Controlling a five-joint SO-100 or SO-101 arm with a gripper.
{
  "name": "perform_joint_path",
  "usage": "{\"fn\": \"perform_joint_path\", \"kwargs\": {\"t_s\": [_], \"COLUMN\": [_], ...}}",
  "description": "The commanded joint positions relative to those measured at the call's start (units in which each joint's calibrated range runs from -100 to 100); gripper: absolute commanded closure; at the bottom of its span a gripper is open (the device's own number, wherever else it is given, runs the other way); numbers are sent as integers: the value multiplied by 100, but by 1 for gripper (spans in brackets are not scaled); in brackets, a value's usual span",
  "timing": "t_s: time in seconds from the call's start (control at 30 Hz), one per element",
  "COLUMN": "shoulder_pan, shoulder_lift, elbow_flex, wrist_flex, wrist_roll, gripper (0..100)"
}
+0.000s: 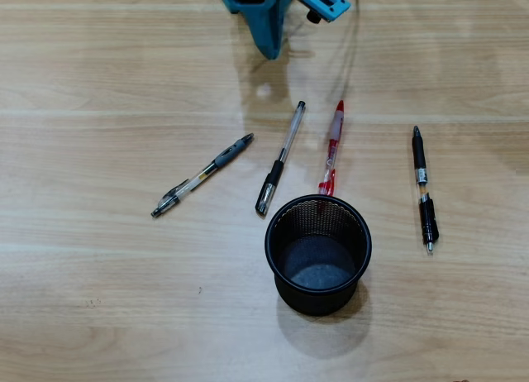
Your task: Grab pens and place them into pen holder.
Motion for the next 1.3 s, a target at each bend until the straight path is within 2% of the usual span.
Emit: {"fn": "perform_joint_path", "kwargs": {"t_s": [0.0, 0.1, 0.17, 0.4, 0.5, 0.53, 0.7, 0.93, 1.2, 1.27], "shoulder_pan": [102, 112, 175, 493, 847, 1038, 1301, 1101, 1038, 1047], "shoulder_lift": [1172, 2054, 2608, 4296, 4683, 4792, 5027, 5808, 6573, 6665], "elbow_flex": [-1348, -2367, -2943, -4692, -5539, -5909, -6386, -6513, -7153, -7252], "wrist_flex": [-111, -34, -25, 61, 733, 1120, 1611, 1568, 1628, 1645], "wrist_roll": [-1102, -1803, -2062, -2179, -2316, -2591, -3210, -4013, -4084, -4084], "gripper": [98, 98, 98, 98, 98, 98, 98, 98, 97, 93]}}
